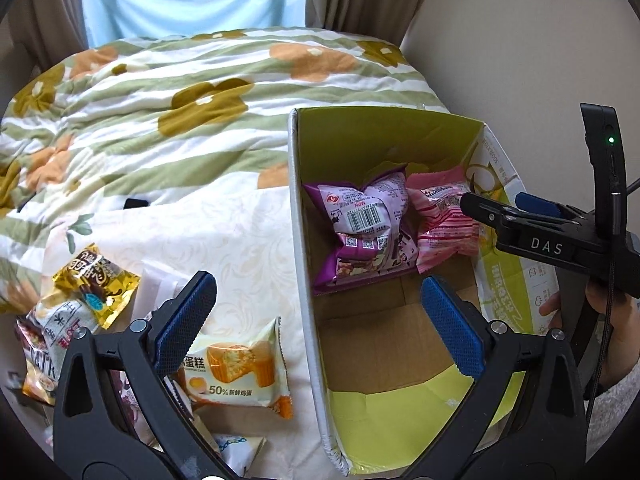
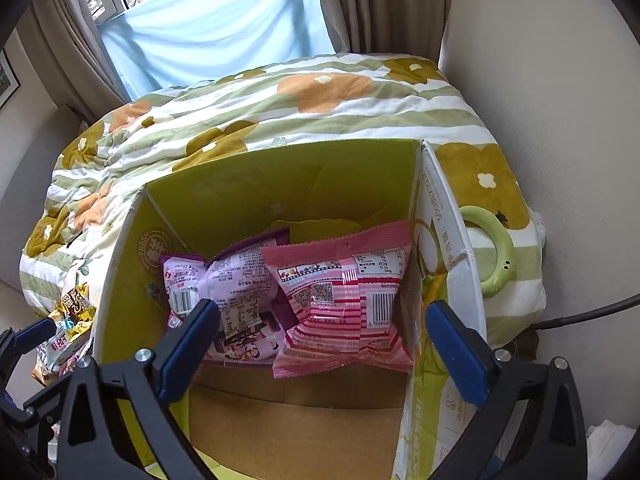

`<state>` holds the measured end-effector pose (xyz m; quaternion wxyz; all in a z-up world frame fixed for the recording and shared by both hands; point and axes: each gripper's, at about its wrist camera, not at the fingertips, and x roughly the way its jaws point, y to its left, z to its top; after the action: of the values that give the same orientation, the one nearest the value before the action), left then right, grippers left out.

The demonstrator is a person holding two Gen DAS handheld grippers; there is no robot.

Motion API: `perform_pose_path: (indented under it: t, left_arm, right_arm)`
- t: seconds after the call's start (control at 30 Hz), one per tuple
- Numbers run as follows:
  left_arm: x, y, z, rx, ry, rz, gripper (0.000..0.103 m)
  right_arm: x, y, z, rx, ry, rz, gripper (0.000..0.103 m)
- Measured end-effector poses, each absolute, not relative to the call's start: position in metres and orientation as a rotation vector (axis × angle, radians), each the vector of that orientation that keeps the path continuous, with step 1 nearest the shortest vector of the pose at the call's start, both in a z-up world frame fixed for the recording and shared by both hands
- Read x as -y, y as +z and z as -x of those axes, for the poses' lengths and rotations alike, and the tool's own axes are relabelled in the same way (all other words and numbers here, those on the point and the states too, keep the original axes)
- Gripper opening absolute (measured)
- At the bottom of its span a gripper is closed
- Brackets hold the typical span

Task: Organize snacks
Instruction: 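Carry the purple bag into the box with the left tool while the right tool drops the pink bag, then open both tools and pull them back toward the remaining snacks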

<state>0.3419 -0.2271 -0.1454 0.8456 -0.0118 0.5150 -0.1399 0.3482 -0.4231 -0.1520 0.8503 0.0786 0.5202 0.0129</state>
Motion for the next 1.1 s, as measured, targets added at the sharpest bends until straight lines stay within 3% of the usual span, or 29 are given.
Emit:
perform_pose_path:
  t: [0.57, 1.1]
  left_arm:
    - [0.21, -0.05, -0.239, -0.869, -0.194, 0.02, 0.102]
    - [0.131, -0.035, -0.102, -0.791, -0.053, 0.057, 0.102]
  right_arm:
    - [0.4, -0.04, -0.249, -0.869, 0.088, -0.059, 0.102]
    - [0.395, -0.025, -0.137, -0.774, 0.111, -0.105, 0.102]
